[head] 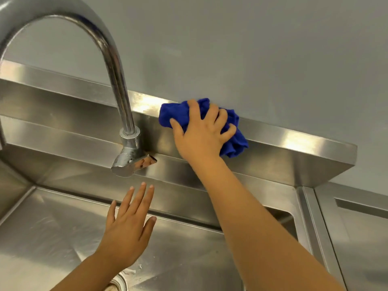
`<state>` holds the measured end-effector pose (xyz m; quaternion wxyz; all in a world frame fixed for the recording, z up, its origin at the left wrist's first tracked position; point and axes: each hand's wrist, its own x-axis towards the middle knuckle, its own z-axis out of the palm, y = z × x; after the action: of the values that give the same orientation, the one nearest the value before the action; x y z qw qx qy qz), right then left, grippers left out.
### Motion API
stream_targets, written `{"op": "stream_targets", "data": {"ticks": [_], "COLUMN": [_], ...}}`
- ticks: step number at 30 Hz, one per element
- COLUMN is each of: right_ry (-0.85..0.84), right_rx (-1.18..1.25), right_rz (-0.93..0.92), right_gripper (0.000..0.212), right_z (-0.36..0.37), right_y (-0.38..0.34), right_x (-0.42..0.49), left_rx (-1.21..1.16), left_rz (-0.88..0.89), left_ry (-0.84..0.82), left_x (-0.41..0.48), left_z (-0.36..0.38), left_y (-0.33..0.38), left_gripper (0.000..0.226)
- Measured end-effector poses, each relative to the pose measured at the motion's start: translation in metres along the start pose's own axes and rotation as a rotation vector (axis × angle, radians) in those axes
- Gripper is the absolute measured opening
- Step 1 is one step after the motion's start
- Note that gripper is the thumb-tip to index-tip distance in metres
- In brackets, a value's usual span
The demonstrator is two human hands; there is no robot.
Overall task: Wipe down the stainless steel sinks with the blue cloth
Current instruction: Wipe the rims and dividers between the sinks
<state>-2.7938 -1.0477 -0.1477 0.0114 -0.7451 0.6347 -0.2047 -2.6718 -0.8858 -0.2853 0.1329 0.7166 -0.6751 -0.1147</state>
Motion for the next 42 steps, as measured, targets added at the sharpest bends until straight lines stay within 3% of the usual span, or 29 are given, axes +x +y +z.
{"op": "stream_targets", "data": {"ticks": [5, 11, 16, 18, 20, 23, 28, 31, 34, 37, 42], "right_ry": [0.083, 0.189, 0.283, 0.286, 0.25, 0.221, 0.364, 0.395, 0.448, 0.474, 0.355], "right_rx": [0.003, 0.043, 0.134, 0.1, 0.06, -0.048, -0.217, -0.301, -0.264, -0.229, -0.169], "right_rz": [-0.072, 0.371, 0.587, 0.443, 0.163, -0.12, -0.201, -0.22, -0.245, -0.464, -0.809], "right_gripper": [0.045, 0.042, 0.044, 0.046, 0.045, 0.05, 0.056, 0.056, 0.055, 0.051, 0.039], "right_z": [-0.018, -0.062, -0.056, -0.043, -0.033, -0.038, -0.041, -0.028, -0.014, 0.004, 0.037], "right_y": [0.077, 0.208, 0.204, 0.188, 0.189, 0.225, 0.29, 0.292, 0.262, 0.201, 0.093], "right_x": [-0.007, -0.028, -0.02, -0.023, -0.031, -0.034, -0.045, -0.051, -0.048, -0.031, 0.001], "left_rx": [0.005, -0.037, -0.085, -0.076, -0.061, -0.033, 0.016, 0.004, -0.013, -0.002, 0.003], "left_rz": [0.031, 0.086, 0.099, 0.113, 0.129, 0.162, 0.164, 0.124, 0.101, 0.092, 0.077], "left_ry": [-0.028, -0.042, -0.027, -0.039, -0.039, -0.036, -0.033, -0.035, -0.038, -0.04, -0.004], "left_x": [0.009, 0.013, 0.015, 0.018, 0.021, 0.029, 0.037, 0.032, 0.025, 0.024, 0.028], "left_z": [-0.002, 0.007, 0.008, 0.01, 0.012, 0.016, 0.022, 0.03, 0.036, 0.034, 0.026], "left_y": [0.012, 0.036, 0.044, 0.051, 0.057, 0.064, 0.058, 0.048, 0.04, 0.031, 0.012], "left_gripper": [0.064, 0.065, 0.064, 0.063, 0.062, 0.062, 0.062, 0.063, 0.063, 0.064, 0.063]}}
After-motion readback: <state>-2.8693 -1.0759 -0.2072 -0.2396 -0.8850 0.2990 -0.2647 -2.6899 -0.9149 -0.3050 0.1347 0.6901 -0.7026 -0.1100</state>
